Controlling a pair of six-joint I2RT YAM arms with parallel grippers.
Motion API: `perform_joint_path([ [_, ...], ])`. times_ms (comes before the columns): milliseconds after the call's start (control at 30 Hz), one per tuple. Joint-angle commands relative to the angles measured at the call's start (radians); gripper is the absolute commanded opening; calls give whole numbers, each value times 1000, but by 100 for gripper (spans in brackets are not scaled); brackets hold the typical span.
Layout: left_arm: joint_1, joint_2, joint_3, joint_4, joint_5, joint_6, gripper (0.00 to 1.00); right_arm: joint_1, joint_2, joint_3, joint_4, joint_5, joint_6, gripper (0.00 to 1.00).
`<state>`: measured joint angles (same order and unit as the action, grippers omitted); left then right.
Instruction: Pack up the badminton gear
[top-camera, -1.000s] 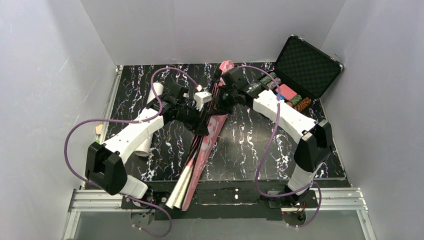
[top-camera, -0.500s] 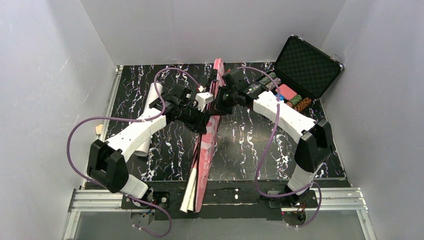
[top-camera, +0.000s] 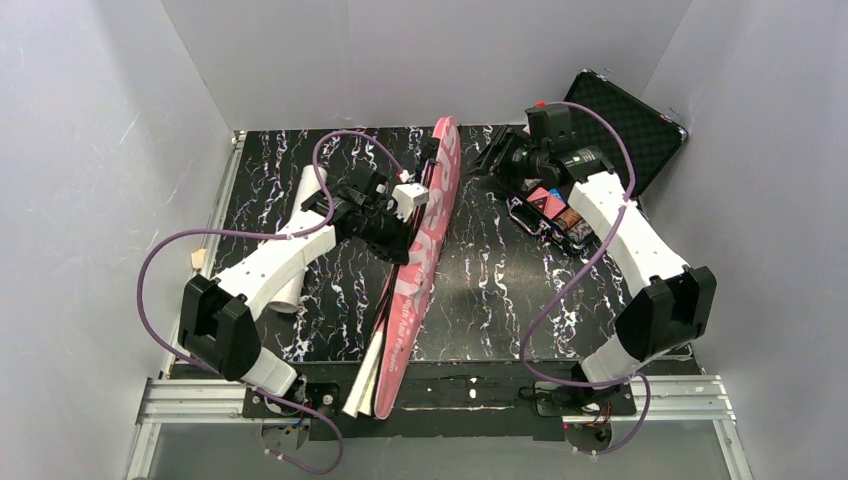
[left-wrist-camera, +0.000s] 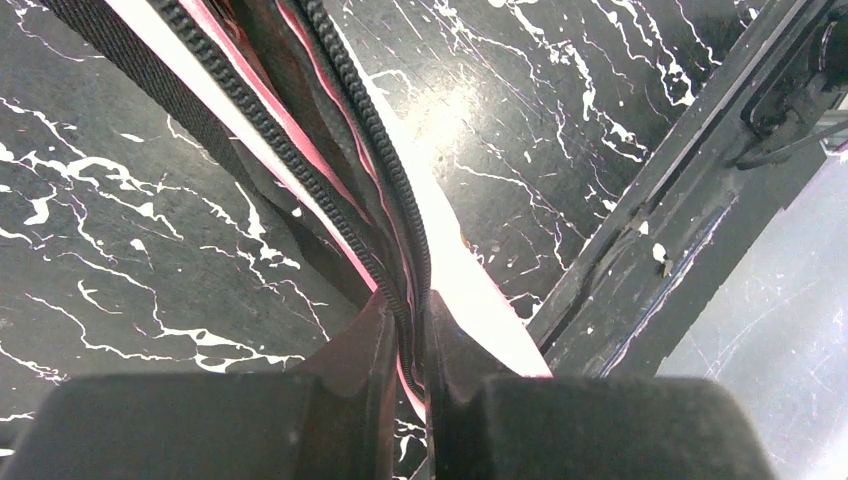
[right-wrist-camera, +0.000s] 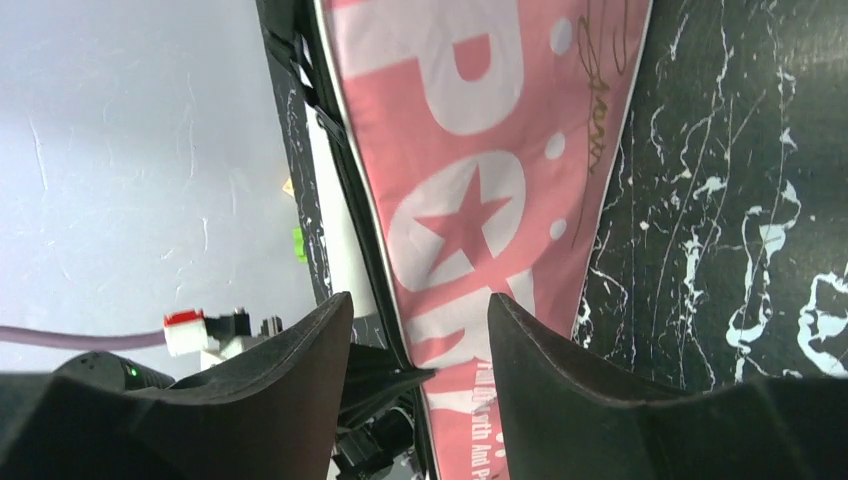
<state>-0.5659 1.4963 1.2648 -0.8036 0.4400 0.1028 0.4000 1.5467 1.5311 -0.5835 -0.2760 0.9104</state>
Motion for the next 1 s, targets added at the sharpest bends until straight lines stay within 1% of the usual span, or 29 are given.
perform_joint_path([
  [0, -26, -32, 58, -32, 19, 34, 0, 2, 59, 128, -22, -30, -49, 61],
  [133, -37, -43, 55, -32, 47, 30, 0, 1, 146, 225, -31, -55, -51, 61],
  [233, -43, -52, 54, -34, 61, 32, 0, -9, 183, 221, 35, -103, -34, 59],
  [333, -43, -63, 54, -41, 62, 42, 0, -28, 210, 217, 54, -160, -40, 57],
  [467, -43, -70, 53, -52, 60, 58, 0, -70, 195, 131, 136, -273, -41, 56],
  [600, -45, -72, 52, -55, 66, 61, 0, -111, 178, 31, 266, -379, 3, 53],
  [700, -45, -70, 56, -60, 70, 61, 0, -122, 195, 23, 300, -429, 14, 51],
  [867, -45, -78, 55, -65, 78, 64, 0, -122, 213, -4, 403, -499, 57, 50],
  [967, -45, -80, 54, -67, 79, 67, 0, -122, 211, -29, 462, -514, 79, 49],
])
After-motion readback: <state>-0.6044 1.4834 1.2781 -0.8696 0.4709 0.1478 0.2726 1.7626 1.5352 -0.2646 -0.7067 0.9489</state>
